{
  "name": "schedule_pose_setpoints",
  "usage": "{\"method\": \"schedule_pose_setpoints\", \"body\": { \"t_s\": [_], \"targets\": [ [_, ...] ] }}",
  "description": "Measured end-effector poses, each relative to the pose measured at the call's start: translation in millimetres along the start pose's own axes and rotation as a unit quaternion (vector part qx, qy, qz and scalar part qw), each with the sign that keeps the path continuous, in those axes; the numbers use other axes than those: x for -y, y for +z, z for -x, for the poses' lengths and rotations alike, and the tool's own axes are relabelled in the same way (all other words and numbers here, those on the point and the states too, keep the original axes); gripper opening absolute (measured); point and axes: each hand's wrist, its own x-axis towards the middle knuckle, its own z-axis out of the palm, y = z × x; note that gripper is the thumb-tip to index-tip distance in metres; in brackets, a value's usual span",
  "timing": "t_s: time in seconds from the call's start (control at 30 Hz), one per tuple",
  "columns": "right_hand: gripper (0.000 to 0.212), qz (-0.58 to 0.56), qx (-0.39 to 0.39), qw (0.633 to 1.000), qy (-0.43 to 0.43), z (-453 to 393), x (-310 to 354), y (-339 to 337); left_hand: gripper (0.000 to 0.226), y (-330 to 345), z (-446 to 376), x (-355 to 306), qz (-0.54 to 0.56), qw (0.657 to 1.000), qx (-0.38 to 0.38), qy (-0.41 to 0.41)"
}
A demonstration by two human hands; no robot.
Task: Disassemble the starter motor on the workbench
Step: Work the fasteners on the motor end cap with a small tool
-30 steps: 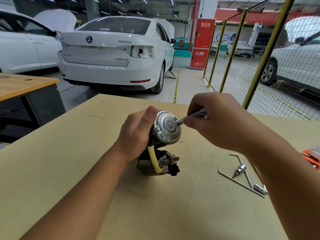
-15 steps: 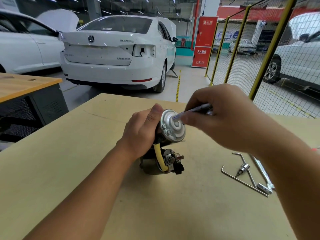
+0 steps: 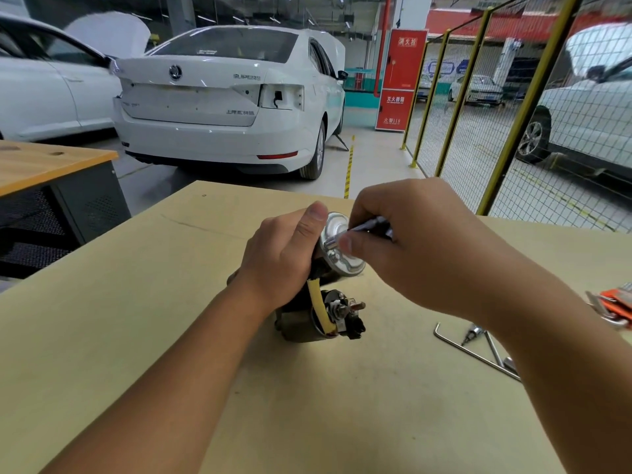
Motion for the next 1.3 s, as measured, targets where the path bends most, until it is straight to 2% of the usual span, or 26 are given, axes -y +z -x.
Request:
{"method": "schedule_pose_setpoints", "body": {
  "t_s": [0.13,0.33,0.5,0.63,0.73,0.87,0.97,1.1,1.3],
  "targets": [
    [0.014,0.022,0.017,0.999,-0.015,0.9,5.1,0.0,0.068,-0.5,-0.1,-2.9,-0.028,1.000,0.006,0.002],
    [0.014,0.004,0.042,0.999,-0.018,1.1,-0.3,-3.7,0.090,-1.4,0.8,-5.0,-0.035,0.996,0.077,0.025],
    [0.010,-0.089,0.037,0.995,-0.008,1.4,-7.2,0.3,0.067,-0.5,1.5,-9.3,-0.037,0.992,0.110,0.055],
    [0.018,-0.207,0.032,0.978,0.003,5.0,-14.8,4.4,0.073,-0.6,1.1,-12.6,0.001,0.991,0.125,0.048],
    [0.018,-0.182,0.000,0.983,-0.032,13.2,-15.7,11.7,0.078,-3.0,2.1,-13.5,0.020,0.991,0.129,0.035],
    [0.015,-0.150,-0.049,0.985,-0.065,19.3,-12.4,19.1,0.047,-6.8,4.9,-11.8,0.094,0.983,0.157,0.030],
    [0.015,-0.155,-0.064,0.983,-0.080,20.6,-13.3,21.8,0.047,-10.7,7.9,-15.0,0.157,0.971,0.173,0.047],
    [0.014,-0.159,-0.071,0.981,-0.090,21.6,-14.6,24.5,0.029,-15.9,9.7,-22.2,0.180,0.962,0.190,0.072],
    [0.009,-0.176,-0.059,0.979,-0.090,20.9,-15.5,25.3,0.023,-16.8,12.2,-28.7,0.198,0.956,0.200,0.081]
  ]
}}
